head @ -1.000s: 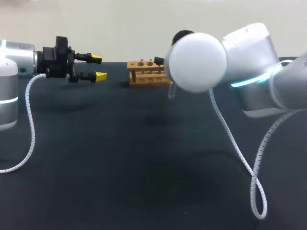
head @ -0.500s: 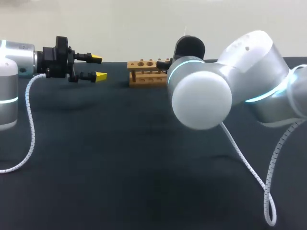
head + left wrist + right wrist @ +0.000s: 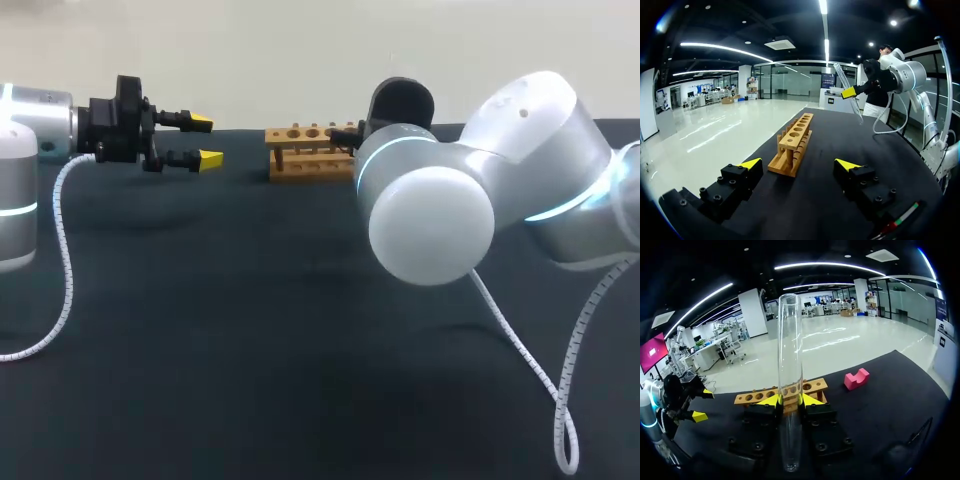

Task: Grasp the test tube, adjust it, and insert it.

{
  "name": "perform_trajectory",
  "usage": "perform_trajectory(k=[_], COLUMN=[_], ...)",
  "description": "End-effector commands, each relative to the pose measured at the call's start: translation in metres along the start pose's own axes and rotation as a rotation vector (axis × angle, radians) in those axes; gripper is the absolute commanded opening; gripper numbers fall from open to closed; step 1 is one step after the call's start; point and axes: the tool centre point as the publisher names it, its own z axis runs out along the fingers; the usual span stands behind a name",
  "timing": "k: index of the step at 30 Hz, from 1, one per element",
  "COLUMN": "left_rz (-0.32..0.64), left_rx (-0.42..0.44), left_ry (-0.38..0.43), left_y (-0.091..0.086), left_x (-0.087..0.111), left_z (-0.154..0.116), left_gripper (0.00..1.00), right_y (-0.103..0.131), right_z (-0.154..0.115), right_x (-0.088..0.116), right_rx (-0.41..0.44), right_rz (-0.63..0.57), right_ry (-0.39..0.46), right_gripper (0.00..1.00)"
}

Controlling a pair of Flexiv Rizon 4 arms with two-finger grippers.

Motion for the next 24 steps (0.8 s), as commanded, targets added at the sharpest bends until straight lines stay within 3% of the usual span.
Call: perform_trajectory(k=[1,5,12,24], left_rz=[0.004,0.004,0.004,0.004], left_rx=[-0.004,-0.004,-0.004,-0.004], left_ry=[-0.005,-0.005,-0.005,-0.005], left_y=[-0.002,-0.002,-0.002,-0.002], left_x=[0.001,0.001,0.001,0.001], left_z=[-0.001,-0.001,-0.001,-0.001], left_gripper=[1.0,1.0,1.0,1.0], right_y=[-0.001,-0.001,0.013,0.029], right_z=[0.0,0.0,0.022,0.051], right_x=[0.001,0.001,-0.021,-0.06], right_rx=[-0.003,-0.003,0.017,0.02], right_rz=[0.001,0.001,0.003,-0.025], right_ry=[-0.004,-0.004,-0.226,-0.437], right_gripper=[0.0,0.0,0.0,0.0])
